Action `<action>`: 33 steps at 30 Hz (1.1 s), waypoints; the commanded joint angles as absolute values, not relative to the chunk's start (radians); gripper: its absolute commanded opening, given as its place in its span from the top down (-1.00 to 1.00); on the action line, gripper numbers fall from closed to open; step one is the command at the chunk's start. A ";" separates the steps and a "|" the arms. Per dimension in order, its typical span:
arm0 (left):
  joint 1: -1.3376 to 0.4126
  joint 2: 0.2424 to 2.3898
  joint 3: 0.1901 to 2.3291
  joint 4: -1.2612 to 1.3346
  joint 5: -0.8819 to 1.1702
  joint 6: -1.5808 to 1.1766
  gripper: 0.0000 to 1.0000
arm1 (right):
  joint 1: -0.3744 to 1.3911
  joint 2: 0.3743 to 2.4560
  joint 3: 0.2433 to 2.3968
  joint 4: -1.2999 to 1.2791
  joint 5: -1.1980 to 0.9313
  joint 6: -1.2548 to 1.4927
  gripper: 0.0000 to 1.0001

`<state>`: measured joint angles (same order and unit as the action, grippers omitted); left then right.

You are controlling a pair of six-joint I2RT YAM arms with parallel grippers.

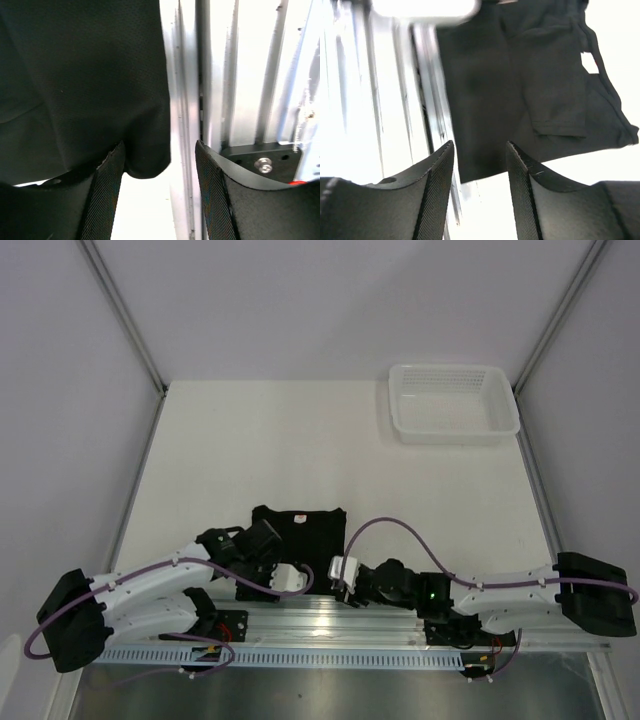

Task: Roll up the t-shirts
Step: Roll the tshirt

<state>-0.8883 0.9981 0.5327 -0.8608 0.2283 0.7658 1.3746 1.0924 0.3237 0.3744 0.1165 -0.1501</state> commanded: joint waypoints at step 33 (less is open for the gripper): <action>-0.845 1.042 0.580 -0.882 0.313 0.742 -0.26 | 1.511 1.361 0.411 0.358 0.354 -0.472 0.72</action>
<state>-0.8528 1.0363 0.5465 -0.8848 0.2928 0.7578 1.5105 1.3869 0.3691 0.3649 0.3088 -0.4961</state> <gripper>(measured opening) 0.633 0.166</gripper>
